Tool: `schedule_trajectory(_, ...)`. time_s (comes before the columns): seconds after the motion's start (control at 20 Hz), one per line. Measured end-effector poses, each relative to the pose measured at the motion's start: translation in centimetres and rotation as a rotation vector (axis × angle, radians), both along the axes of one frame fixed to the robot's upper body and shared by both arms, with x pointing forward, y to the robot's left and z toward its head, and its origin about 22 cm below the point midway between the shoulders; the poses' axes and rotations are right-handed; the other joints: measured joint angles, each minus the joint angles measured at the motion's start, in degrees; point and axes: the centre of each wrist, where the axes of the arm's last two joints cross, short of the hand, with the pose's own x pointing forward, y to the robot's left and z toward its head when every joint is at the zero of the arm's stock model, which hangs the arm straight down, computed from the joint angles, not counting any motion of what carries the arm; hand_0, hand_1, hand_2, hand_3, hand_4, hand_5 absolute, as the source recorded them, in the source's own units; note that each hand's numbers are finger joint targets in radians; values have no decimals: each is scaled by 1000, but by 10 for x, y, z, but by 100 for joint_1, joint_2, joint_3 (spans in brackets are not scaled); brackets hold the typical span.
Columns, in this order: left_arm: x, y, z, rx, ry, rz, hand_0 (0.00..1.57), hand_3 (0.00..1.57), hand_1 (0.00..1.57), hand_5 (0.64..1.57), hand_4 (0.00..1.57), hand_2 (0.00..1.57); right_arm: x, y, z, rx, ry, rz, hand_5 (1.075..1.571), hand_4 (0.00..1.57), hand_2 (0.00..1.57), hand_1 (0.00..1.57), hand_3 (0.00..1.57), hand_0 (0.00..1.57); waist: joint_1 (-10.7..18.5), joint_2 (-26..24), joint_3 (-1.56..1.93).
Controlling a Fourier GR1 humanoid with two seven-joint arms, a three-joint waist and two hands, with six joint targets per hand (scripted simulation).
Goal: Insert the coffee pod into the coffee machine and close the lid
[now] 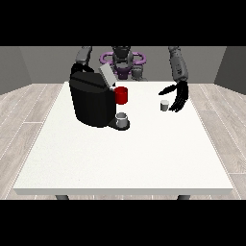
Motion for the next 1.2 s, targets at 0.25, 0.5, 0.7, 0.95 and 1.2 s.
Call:
schedule_trajectory(0.25, 0, -1, -6, 94, 11, -14, 645, 527, 645, 1571, 0, 788, 5, -5, 6, 4, 9, -1, 1571, 435, 0, 0, 0, 0, -54, 8, -1)
schedule_trajectory(0.5, 2, -4, -13, 161, -33, -3, 686, 651, 686, 1571, 288, 849, 0, 0, 5, 11, 24, 19, 1571, 515, 0, 0, 0, 0, -147, -24, -1)
schedule_trajectory(0.7, 10, -13, -10, 189, -65, 1, 836, 748, 836, 1571, 380, 974, 3, 0, 0, 3, 31, -1, 1571, 491, 0, 0, 0, 0, -73, -51, 0)
schedule_trajectory(0.95, 13, -10, -8, 259, -107, 5, 899, 776, 899, 1571, 309, 1011, 7, 2, 8, 17, 6, 13, 1571, 492, 0, 0, 0, 0, -145, 92, 3)
schedule_trajectory(1.2, 15, -5, -5, 318, -112, -11, 1225, 1305, 1225, 1571, 473, 1358, 7, 8, 8, 35, -13, 11, 1571, 535, 0, 0, 0, 0, -162, 191, 6)
